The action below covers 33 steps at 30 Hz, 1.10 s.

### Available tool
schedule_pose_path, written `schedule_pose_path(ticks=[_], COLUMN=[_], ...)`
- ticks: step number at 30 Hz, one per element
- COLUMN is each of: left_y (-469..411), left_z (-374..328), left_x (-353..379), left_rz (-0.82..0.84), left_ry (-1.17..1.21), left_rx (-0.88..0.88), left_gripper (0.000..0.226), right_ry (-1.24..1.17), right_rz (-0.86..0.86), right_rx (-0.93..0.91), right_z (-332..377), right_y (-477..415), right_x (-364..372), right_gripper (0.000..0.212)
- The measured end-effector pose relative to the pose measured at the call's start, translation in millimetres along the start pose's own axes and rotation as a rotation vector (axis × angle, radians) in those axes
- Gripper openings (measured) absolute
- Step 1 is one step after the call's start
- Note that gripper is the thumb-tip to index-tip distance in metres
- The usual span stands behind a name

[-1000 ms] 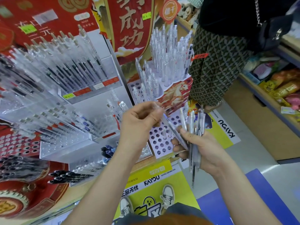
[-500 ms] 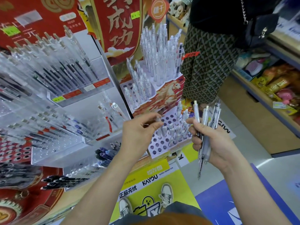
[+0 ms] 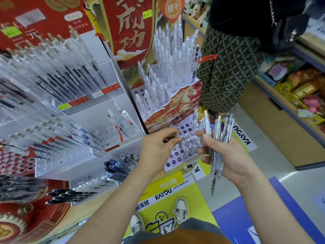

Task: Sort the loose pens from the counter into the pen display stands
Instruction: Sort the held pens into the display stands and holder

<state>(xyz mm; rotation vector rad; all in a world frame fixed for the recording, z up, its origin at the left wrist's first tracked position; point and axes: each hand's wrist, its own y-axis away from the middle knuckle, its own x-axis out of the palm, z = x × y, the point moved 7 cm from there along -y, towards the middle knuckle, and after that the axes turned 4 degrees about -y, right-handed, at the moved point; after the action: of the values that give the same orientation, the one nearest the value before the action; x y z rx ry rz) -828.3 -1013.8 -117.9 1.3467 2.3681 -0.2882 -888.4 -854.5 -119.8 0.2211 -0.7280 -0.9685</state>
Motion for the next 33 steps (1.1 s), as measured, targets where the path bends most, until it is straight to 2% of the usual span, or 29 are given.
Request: schedule_pose_path(ticks=[2, 4, 8, 10, 15, 18, 20, 22, 26, 28, 29, 31, 33], left_y=[2.2, 6.9, 11.5, 11.4, 7.7, 4.2, 3.4, 2.7, -0.7, -1.3, -1.7, -2.9, -0.1], left_z=[2.1, -0.9, -8.0, -6.5, -3.0, -5.3, -5.3, -7.0, -8.2, -10.0, -14.1, -23.0, -32.2], left_x=[5.7, 10.6, 16.9, 20.4, 25.8, 22.5, 23.2, 25.9, 26.4, 20.8, 12.9, -7.4, -16.6], left_rz=[0.042, 0.059, 0.012, 0.010, 0.050, 0.006, 0.008, 0.041, 0.129, 0.163, 0.127, 0.036, 0.060], left_ry=[-0.073, -0.225, -0.479, -0.559, -0.719, -0.683, -0.684, -0.716, -0.779, -0.701, -0.604, -0.296, 0.140], left_rx=[0.056, 0.194, 0.462, 0.526, 0.517, 0.488, 0.488, 0.510, 0.510, 0.430, 0.370, 0.152, -0.075], left_gripper=[0.016, 0.009, 0.023, 0.029, 0.030, 0.018, 0.019, 0.023, 0.012, 0.017, 0.019, 0.018, 0.017], right_ry=[-0.019, -0.054, -0.124, -0.128, -0.146, -0.143, -0.139, -0.154, -0.163, -0.158, -0.152, -0.132, -0.120], right_rz=[-0.009, -0.025, -0.052, -0.061, -0.066, -0.046, -0.026, -0.003, 0.017, 0.029, 0.038, 0.062, 0.089], right_rx=[0.001, 0.000, 0.009, 0.009, 0.028, 0.052, 0.059, 0.056, 0.055, 0.064, 0.069, 0.077, 0.085], right_z=[-0.5, -1.0, -2.0, -2.2, -4.3, -6.4, -7.5, -7.9, -9.0, -10.7, -11.6, -13.9, -15.9], right_y=[-0.4, -0.9, -0.5, -0.1, 1.1, 2.5, 3.4, 3.8, 3.1, 2.7, 2.8, 2.5, 2.5], right_x=[0.8, 0.9, -1.0, -2.5, -3.2, -3.3, -2.5, -0.5, 2.4, 4.3, 5.9, 9.5, 14.8], right_gripper=[0.031, 0.031, 0.022, 0.018, 0.028, 0.020, 0.015, 0.011, 0.013, 0.014, 0.015, 0.019, 0.018])
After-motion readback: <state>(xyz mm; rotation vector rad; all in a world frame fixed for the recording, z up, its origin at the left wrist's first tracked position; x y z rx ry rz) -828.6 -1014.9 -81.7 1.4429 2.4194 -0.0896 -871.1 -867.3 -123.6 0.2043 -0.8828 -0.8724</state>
